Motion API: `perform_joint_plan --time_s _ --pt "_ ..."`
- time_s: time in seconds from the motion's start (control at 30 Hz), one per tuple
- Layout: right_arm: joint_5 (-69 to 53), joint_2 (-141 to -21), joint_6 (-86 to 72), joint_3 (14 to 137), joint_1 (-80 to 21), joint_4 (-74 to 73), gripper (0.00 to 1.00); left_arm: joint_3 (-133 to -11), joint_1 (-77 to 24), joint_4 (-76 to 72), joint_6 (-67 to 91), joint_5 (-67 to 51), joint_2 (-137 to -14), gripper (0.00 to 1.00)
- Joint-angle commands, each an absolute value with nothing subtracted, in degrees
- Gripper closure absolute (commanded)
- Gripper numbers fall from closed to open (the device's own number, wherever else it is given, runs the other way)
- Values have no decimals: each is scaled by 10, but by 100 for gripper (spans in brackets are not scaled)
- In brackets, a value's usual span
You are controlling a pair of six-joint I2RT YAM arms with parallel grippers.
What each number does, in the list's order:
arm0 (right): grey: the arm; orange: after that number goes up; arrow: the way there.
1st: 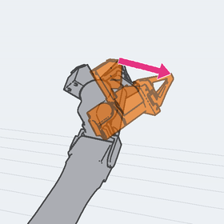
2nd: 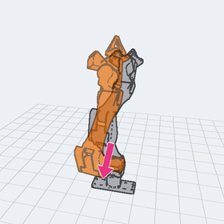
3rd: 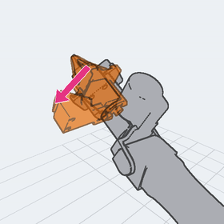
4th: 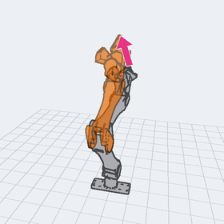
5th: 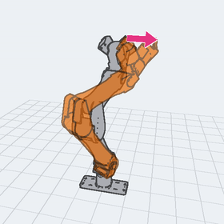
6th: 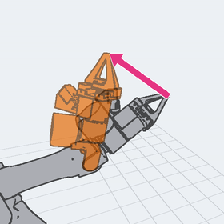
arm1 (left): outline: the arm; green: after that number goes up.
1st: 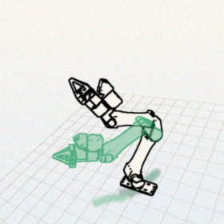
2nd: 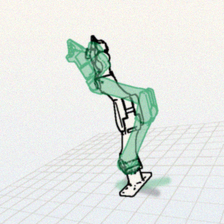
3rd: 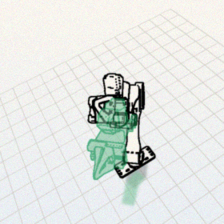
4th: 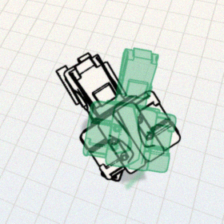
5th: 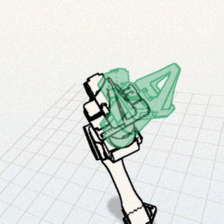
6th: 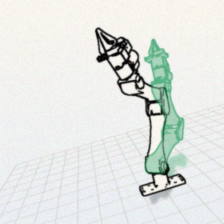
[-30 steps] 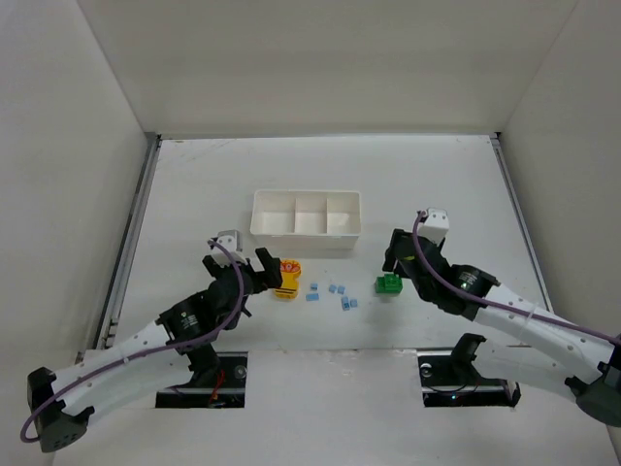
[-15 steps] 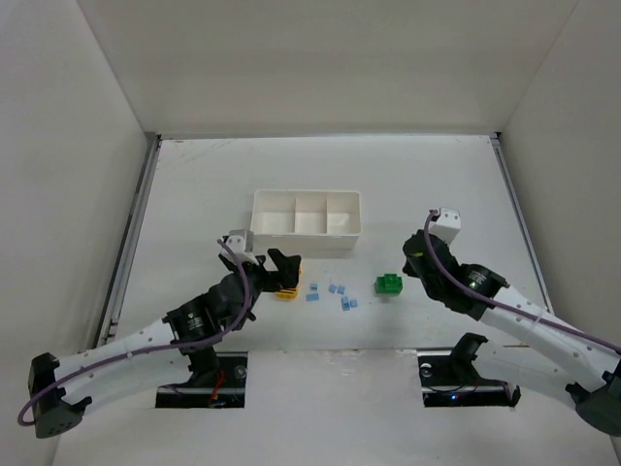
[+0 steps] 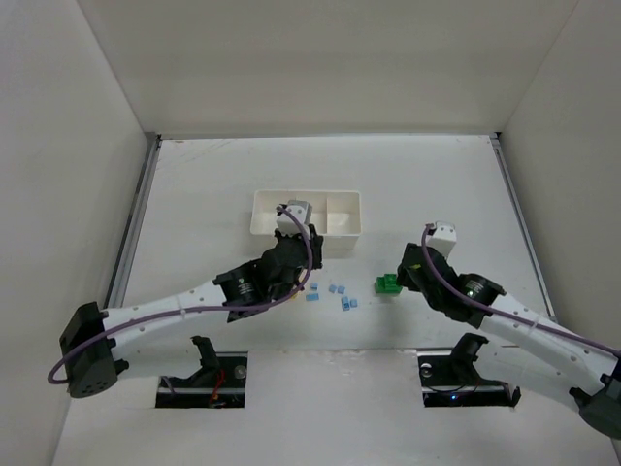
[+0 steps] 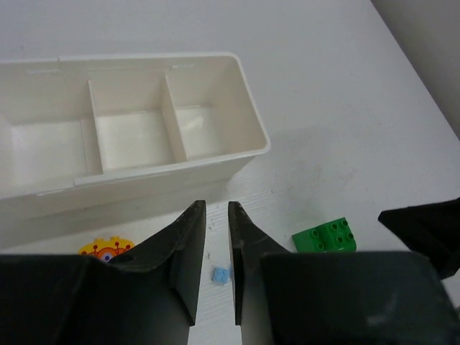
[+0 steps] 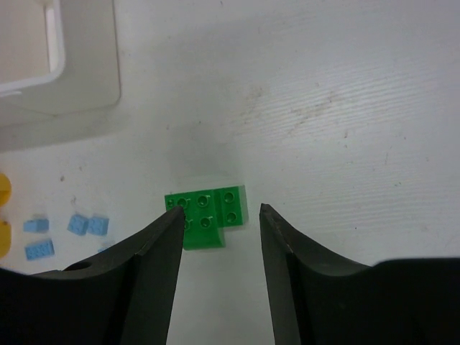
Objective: Sort the legos into containers by color
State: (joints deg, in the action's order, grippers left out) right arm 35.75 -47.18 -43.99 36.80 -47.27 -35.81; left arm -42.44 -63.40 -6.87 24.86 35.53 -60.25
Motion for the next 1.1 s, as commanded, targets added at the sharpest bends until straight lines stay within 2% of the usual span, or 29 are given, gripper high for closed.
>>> perform_joint_plan --time_s 0.0,0.1,0.2,0.43,0.6,0.9,1.03,1.07 --pt "336 -482 -446 359 -486 -317 45 -465 -622 -97 234 352 -639 84" --pt "330 -504 -445 348 -496 -286 40 -455 -616 -145 228 329 -666 84" --pt "329 -530 -439 341 -502 -267 38 -411 -606 -206 234 276 -679 82" --pt "311 -587 -415 354 -506 -236 40 -362 -573 -262 267 208 -697 59" --pt "313 -612 -416 350 -505 -232 42 -359 -563 -272 279 178 -713 51" --pt "312 -635 -419 350 -486 -235 55 -359 -560 -285 294 121 -722 49" --pt "309 -654 -417 356 -480 -239 56 -360 -559 -284 299 108 -720 49" --pt "309 -657 -417 358 -478 -239 60 -362 -558 -281 300 105 -721 48"
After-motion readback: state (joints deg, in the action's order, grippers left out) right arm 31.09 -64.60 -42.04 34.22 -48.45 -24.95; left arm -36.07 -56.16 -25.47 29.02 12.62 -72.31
